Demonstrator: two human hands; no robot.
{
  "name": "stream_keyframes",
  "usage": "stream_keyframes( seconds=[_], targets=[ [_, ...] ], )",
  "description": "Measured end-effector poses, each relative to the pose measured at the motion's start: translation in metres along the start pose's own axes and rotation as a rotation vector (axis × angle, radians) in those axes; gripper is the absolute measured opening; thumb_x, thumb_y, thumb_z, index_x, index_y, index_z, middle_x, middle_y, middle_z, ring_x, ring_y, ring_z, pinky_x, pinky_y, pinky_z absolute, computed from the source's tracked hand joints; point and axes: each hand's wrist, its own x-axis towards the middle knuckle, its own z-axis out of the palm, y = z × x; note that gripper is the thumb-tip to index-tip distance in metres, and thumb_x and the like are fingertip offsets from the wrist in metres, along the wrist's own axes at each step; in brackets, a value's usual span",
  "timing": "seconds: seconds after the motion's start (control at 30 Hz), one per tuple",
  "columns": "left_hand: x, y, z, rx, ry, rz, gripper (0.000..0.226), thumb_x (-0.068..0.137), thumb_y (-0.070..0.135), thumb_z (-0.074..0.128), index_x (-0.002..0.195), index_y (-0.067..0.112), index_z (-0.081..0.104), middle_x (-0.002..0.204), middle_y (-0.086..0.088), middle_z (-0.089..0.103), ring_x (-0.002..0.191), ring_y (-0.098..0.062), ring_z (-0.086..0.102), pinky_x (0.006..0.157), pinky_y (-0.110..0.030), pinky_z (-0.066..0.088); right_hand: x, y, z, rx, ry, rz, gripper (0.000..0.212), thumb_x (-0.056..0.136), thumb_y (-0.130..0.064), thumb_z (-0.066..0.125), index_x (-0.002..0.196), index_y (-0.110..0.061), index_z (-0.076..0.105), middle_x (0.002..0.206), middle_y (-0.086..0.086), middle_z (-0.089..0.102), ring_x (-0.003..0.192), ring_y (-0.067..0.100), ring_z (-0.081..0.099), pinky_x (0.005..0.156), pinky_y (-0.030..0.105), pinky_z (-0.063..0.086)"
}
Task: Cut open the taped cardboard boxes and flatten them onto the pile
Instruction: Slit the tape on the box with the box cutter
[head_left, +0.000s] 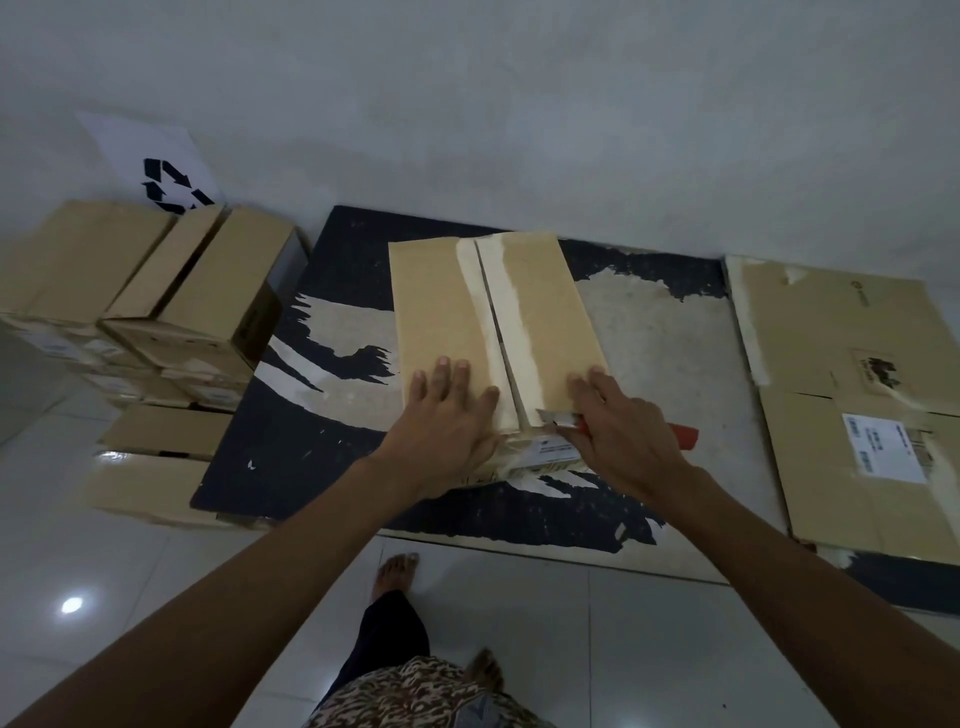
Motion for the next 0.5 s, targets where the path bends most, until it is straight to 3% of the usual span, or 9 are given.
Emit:
stream_keyframes(
  seconds=[0.07, 0.13, 0.2, 0.27, 0.33, 0.37, 0.4, 0.43, 0.5],
  targets=[
    [-0.002, -0.001, -0.001, -0.060, 0.008, 0.010, 0.083, 0.089, 0.061, -0.004, 0.155, 0.017, 0.021, 0.162, -0.027, 0.007, 0.150, -0.045, 0.003, 0.120, -0.055, 0.008, -0.002, -0.003, 0.001, 0.147, 0.006, 0.087, 0.075, 0.088, -0.067, 0.047, 0.137, -0.011, 0.052, 0.145, 0.017, 0.046, 0.110, 0.034, 0.063, 0.088, 0.049, 0.053],
    [-0.003, -0.007, -0.007, -0.265, 0.128, 0.000, 0.072, 0.095, 0.060, 0.017, 0.145, 0.015, 0.043, 0.154, -0.024, 0.034, 0.145, -0.040, 0.029, 0.117, -0.049, 0.025, -0.004, 0.001, -0.003, 0.300, -0.026, 0.171, 0.079, 0.076, -0.066, 0.069, 0.139, -0.020, 0.053, 0.151, 0.003, 0.041, 0.126, 0.025, 0.053, 0.103, 0.045, 0.046],
    [0.003, -0.016, -0.013, -0.528, 0.359, -0.106, 0.051, 0.098, 0.046, 0.046, 0.134, 0.012, 0.056, 0.137, -0.015, 0.057, 0.127, -0.032, 0.052, 0.105, -0.041, 0.041, -0.008, 0.002, -0.006, 0.499, 0.001, 0.239, 0.082, 0.066, -0.067, 0.077, 0.134, -0.026, 0.059, 0.145, -0.008, 0.043, 0.119, 0.013, 0.055, 0.102, 0.037, 0.048],
    [0.017, -0.026, -0.018, -0.679, 0.493, -0.376, 0.054, 0.093, 0.037, 0.062, 0.138, 0.010, 0.051, 0.136, -0.012, 0.055, 0.123, -0.030, 0.053, 0.102, -0.043, 0.046, -0.010, 0.006, 0.000, 0.659, 0.158, 0.370, 0.074, 0.067, -0.064, 0.079, 0.128, -0.028, 0.063, 0.131, -0.012, 0.051, 0.108, 0.006, 0.057, 0.094, 0.029, 0.051],
    [0.035, -0.039, -0.022, -0.821, 0.349, -0.657, 0.076, 0.088, 0.050, 0.066, 0.142, 0.005, 0.037, 0.139, -0.015, 0.047, 0.125, -0.035, 0.050, 0.101, -0.048, 0.046, -0.007, 0.007, 0.003, 0.749, 0.238, 0.532, 0.061, 0.075, -0.067, 0.072, 0.121, -0.028, 0.064, 0.116, -0.009, 0.064, 0.096, 0.002, 0.064, 0.084, 0.028, 0.055],
    [0.043, -0.042, -0.024, -0.883, 0.224, -0.705, 0.086, 0.084, 0.056, 0.069, 0.142, 0.003, 0.033, 0.138, -0.016, 0.047, 0.124, -0.036, 0.050, 0.100, -0.048, 0.047, -0.007, 0.006, 0.001, 0.785, 0.216, 0.575, 0.046, 0.079, -0.061, 0.071, 0.108, -0.025, 0.067, 0.101, -0.007, 0.069, 0.082, -0.006, 0.065, 0.075, 0.023, 0.055],
    [0.050, -0.045, -0.023, -0.922, 0.131, -0.685, 0.091, 0.081, 0.057, 0.071, 0.141, 0.002, 0.032, 0.138, -0.016, 0.048, 0.123, -0.036, 0.052, 0.100, -0.046, 0.048, -0.008, 0.002, -0.001, 0.821, 0.178, 0.582, 0.029, 0.084, -0.050, 0.072, 0.090, -0.023, 0.065, 0.082, -0.007, 0.067, 0.064, -0.011, 0.061, 0.063, 0.015, 0.050],
    [0.056, -0.049, -0.022, -0.932, 0.085, -0.645, 0.092, 0.080, 0.056, 0.073, 0.141, 0.001, 0.032, 0.138, -0.015, 0.048, 0.123, -0.035, 0.052, 0.100, -0.044, 0.048, -0.010, -0.003, -0.004, 0.815, 0.150, 0.578, 0.024, 0.086, -0.040, 0.072, 0.076, -0.022, 0.059, 0.068, -0.008, 0.062, 0.049, -0.012, 0.055, 0.053, 0.008, 0.042],
    [0.064, -0.062, -0.026, -0.872, 0.056, -0.571, 0.091, 0.084, 0.049, 0.074, 0.145, 0.002, 0.027, 0.142, -0.015, 0.045, 0.127, -0.034, 0.049, 0.101, -0.041, 0.044, -0.016, -0.012, -0.002, 0.778, 0.118, 0.527, 0.034, 0.085, -0.033, 0.075, 0.063, -0.021, 0.052, 0.052, -0.011, 0.051, 0.038, -0.005, 0.048, 0.044, 0.009, 0.037]
  ],
)
